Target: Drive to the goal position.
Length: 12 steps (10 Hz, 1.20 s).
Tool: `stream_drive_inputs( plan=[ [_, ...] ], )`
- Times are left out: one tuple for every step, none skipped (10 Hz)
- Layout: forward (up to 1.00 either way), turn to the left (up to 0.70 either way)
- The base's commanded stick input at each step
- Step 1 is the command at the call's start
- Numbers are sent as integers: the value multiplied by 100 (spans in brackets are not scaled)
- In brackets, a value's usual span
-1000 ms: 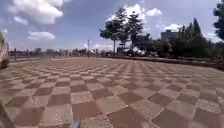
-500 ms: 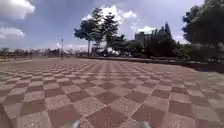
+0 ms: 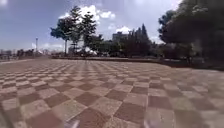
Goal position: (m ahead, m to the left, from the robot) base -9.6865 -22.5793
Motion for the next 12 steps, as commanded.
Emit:
stream_drive_inputs(
  plan=[
    [0,-45],
    [0,-45],
    [0,-45],
    [0,-45],
    [0,-45],
    [0,-45],
    [0,-45],
    [0,-45],
    [0,-45],
    [0,-45],
    [0,-45],
    [0,-45]
  ],
)
